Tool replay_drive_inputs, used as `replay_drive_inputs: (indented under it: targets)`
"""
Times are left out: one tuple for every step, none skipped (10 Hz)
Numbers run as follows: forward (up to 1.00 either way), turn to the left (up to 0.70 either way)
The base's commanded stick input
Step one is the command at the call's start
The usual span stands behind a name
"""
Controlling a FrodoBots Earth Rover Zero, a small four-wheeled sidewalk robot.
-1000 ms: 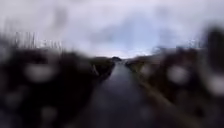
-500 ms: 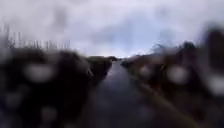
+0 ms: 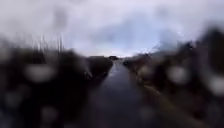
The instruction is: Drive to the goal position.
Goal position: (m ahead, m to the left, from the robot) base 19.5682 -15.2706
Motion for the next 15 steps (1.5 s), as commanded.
replay_drive_inputs:
  targets:
    - [0.7,0.0]
    - [0.7,0.0]
    - [0.7,0.0]
    - [0.7,0.0]
    - [0.7,0.0]
    - [0.7,0.0]
    - [0.7,-0.09]
    - [0.7,-0.26]
    - [0.7,-0.35]
    - [0.7,-0.35]
    - [0.7,0.0]
    - [0.7,0.0]
    - [0.7,0.0]
    - [0.7,0.0]
    - [0.7,0.0]
